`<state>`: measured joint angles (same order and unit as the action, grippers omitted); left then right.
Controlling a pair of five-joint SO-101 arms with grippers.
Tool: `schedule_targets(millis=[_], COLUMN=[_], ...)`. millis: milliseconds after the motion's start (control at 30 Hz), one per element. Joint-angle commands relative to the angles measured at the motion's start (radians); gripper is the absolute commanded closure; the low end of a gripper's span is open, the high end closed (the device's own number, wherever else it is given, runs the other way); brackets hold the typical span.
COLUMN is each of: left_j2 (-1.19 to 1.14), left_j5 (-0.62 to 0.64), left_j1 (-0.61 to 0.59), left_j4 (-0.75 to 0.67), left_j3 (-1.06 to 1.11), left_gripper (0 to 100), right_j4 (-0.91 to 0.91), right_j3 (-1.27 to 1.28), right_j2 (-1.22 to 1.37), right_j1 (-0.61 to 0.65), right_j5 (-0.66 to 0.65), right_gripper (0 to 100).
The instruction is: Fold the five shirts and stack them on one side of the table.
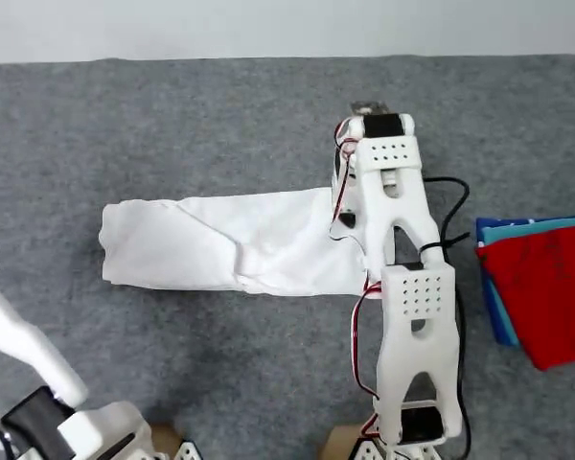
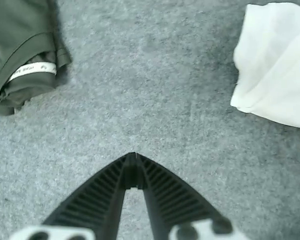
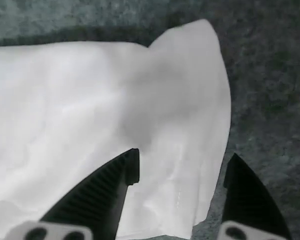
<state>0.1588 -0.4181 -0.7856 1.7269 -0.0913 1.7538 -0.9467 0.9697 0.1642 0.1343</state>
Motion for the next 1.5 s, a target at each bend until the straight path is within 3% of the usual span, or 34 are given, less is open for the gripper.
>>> schedule_targets(millis=[0,133,400,600,1233,1467], left_j2=[0.032,0.032,0.032,0.032,0.034,0.041], left_j5=[0.000,0.000,0.000,-0.008,-0.038,-0.035], left_j1=[0.020,0.020,0.020,0.020,0.015,0.015], left_j4=[0.025,0.025,0.009,-0.005,0.002,0.003], left_j3=[-0.004,-0.004,-0.004,-0.004,-0.005,-0.005], left_gripper=[100,100,100,100,100,100], right_j4=[0.007,0.015,0.027,0.035,0.024,0.039], right_j3=[-0.008,-0.008,-0.014,-0.012,-0.014,-0.008], right_j2=[0.027,0.084,0.074,0.033,-0.042,-0.105], right_j1=[-0.005,-0.007,-0.008,-0.070,-0.501,-0.446], right_j5=[0.049,0.060,0.054,0.046,-0.295,-0.356], right_gripper=[71.7,72.7,99.1,99.0,99.0,99.0])
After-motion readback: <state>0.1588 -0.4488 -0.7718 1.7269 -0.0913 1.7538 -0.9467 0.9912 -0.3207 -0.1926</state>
